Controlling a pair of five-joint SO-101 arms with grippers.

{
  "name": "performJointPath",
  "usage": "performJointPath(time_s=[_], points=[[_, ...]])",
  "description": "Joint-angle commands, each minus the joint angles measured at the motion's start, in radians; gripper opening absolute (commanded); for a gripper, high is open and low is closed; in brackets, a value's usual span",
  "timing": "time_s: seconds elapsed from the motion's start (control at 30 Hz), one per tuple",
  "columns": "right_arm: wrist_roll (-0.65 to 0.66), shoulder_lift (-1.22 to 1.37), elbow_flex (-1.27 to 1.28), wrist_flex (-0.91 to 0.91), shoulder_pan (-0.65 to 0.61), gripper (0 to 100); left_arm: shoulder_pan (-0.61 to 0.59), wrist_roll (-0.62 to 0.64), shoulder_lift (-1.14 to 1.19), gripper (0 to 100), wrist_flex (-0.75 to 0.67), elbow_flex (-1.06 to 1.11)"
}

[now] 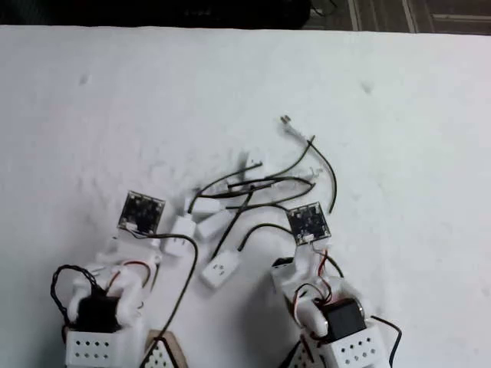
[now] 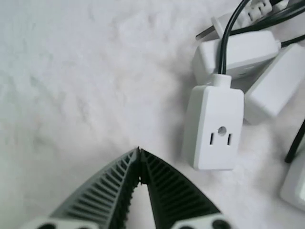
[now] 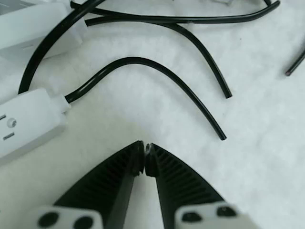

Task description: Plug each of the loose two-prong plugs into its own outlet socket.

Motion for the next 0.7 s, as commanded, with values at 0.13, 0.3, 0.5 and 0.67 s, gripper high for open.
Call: performJointPath(time_s=[0.13, 0.3, 0.5, 0.67], points=[[-0.008, -0.005, 0.006, 0.005, 0.008, 1.9, 0.004, -0.209, -0.004, 2, -0.005, -0.215], [-0.008, -0.005, 0.006, 0.005, 0.005, 1.9, -0.002, -0.493, 0.001, 2, 0.008, -0.361], [-0.008, -0.005, 0.006, 0.005, 0.008, 1.9, 0.005, -0.499, 0.13, 2, 0.086, -0.506], [-0.008, -0.005, 0.006, 0.005, 0.008, 1.9, 0.005, -0.505, 0.547, 4, 0.104, -0.674]])
